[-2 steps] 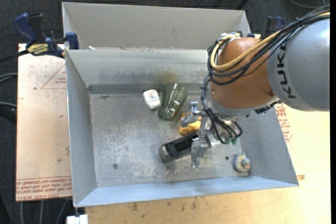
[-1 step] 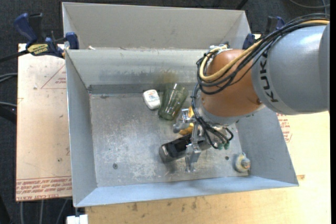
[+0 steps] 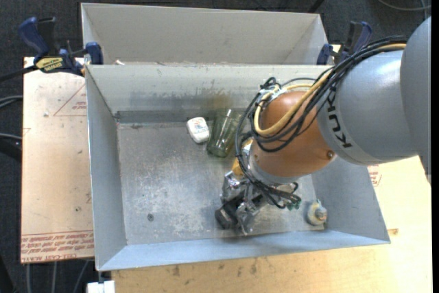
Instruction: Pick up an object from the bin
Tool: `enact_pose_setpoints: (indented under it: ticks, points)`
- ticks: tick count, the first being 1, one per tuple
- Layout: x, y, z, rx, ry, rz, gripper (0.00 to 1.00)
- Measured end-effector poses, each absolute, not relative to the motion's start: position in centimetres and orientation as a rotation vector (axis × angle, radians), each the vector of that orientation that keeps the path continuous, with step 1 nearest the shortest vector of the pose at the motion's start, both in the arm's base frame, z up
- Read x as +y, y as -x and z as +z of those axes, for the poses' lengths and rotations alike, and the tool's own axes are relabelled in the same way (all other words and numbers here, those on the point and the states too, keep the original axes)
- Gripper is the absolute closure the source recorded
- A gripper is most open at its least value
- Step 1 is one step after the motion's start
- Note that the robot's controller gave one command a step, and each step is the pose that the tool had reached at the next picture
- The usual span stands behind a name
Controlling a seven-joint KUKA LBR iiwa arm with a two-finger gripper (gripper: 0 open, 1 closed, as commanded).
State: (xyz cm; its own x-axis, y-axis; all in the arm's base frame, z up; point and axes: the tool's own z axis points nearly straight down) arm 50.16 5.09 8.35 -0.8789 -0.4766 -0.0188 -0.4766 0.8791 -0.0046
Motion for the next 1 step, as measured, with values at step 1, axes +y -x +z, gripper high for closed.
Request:
enact_pose_setpoints:
  ticks: [1]
  points:
    - [5.09,-50.16,8.35,3.026,0.767,0.0,1.0]
